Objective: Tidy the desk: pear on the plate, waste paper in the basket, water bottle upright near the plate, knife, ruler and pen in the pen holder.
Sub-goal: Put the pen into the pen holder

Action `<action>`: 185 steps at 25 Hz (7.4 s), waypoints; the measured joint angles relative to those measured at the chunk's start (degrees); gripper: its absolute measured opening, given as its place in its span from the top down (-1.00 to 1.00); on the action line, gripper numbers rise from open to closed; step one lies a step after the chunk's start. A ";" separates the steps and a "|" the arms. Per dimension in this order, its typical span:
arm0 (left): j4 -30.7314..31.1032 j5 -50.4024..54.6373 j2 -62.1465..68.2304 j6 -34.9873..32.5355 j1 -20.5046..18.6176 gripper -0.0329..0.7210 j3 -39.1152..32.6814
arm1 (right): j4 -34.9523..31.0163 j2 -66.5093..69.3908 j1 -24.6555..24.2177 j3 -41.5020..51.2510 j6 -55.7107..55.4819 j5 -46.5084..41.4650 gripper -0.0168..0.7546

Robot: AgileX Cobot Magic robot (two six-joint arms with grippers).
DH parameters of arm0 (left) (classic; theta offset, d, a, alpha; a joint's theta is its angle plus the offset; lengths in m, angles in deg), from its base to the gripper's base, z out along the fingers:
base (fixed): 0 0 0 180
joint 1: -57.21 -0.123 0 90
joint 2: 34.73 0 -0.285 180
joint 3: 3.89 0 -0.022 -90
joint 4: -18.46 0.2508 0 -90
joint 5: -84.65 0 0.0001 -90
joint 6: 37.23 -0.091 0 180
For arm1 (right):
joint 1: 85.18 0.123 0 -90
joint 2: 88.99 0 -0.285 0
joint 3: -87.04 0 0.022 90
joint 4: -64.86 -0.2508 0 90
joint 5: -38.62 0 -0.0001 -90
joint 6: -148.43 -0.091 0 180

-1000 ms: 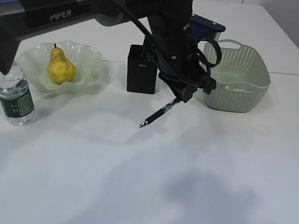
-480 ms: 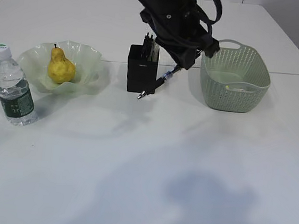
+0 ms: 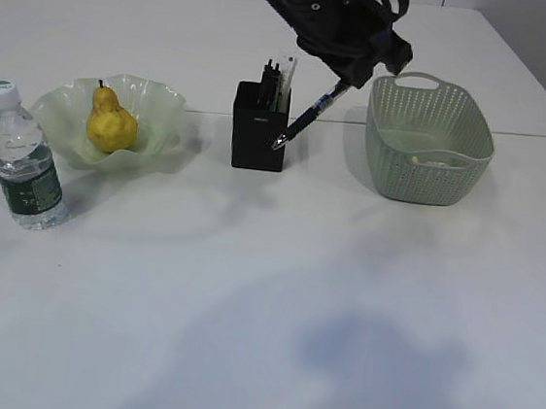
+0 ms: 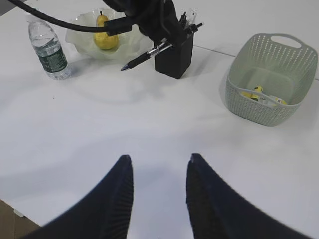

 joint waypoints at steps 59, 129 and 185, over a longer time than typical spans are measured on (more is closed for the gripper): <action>-5.62 -77.09 -23.42 -0.12 -11.20 0.70 -54.82 | -0.95 0.00 0.00 0.00 0.19 0.30 0.18; -5.81 -103.01 -12.36 -0.12 -11.79 0.70 -54.90 | -0.76 0.00 0.00 0.00 2.98 -0.05 0.18; -4.81 -103.53 2.94 -0.12 -15.17 0.70 -43.73 | 0.80 0.00 0.00 0.00 3.11 -0.05 0.18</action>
